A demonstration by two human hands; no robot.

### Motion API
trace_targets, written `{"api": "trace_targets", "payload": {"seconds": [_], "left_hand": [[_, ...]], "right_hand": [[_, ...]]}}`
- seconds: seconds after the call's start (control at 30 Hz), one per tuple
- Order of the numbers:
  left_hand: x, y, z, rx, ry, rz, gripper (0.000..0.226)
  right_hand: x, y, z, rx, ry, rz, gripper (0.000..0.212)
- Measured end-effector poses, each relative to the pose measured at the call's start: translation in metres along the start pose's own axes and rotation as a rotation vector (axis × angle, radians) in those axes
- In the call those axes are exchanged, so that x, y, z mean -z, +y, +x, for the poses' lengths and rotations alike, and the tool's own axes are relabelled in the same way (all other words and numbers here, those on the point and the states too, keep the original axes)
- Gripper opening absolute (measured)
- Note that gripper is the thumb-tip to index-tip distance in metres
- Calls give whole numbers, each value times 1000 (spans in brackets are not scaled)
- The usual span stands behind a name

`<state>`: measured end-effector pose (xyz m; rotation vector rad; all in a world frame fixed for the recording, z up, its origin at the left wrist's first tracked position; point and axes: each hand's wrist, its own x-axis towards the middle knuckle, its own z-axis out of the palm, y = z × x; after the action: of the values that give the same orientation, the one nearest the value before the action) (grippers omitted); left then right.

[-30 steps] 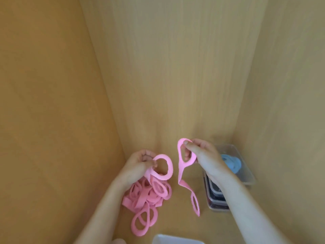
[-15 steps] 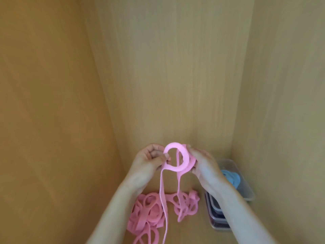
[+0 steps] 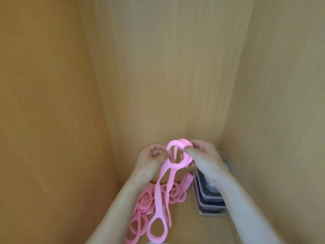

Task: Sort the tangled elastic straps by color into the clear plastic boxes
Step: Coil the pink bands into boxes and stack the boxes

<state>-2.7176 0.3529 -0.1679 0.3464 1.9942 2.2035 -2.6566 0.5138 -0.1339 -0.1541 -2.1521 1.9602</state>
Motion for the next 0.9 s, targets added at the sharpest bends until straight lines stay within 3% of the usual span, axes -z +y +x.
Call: {"api": "trace_targets", "payload": {"seconds": [0.07, 0.13, 0.23, 0.37, 0.47, 0.57, 0.67, 0.77, 0.83, 0.9], "left_hand": [[1, -7, 4, -8, -35, -25, 16], [2, -18, 11, 10, 4, -67, 11], [3, -44, 27, 137, 81, -75, 17], [-6, -94, 50, 286, 31, 179, 20], [-9, -138, 60, 260, -65, 486, 32], [-9, -176, 66, 303, -189, 749, 32], [-9, -207, 69, 220, -334, 1097, 27], [-10, -233, 71, 154, -336, 1257, 16], [-11, -242, 77, 133, -314, 1249, 35], [-12, -237, 77, 129, -359, 1289, 39]], "right_hand": [[3, -3, -1, -34, 41, 2, 15], [10, -4, 0, -68, 93, 52, 22], [24, -3, 0, -127, 152, 227, 19], [35, -8, -8, -211, 104, 528, 20], [42, -11, -17, -247, 60, 626, 25], [50, -8, -24, -242, 41, 632, 19], [56, -1, -29, -238, -18, 581, 19], [58, 6, -31, -259, -64, 505, 18], [57, 11, -31, -279, -79, 477, 14], [56, 16, -29, -299, -93, 495, 12]]}}
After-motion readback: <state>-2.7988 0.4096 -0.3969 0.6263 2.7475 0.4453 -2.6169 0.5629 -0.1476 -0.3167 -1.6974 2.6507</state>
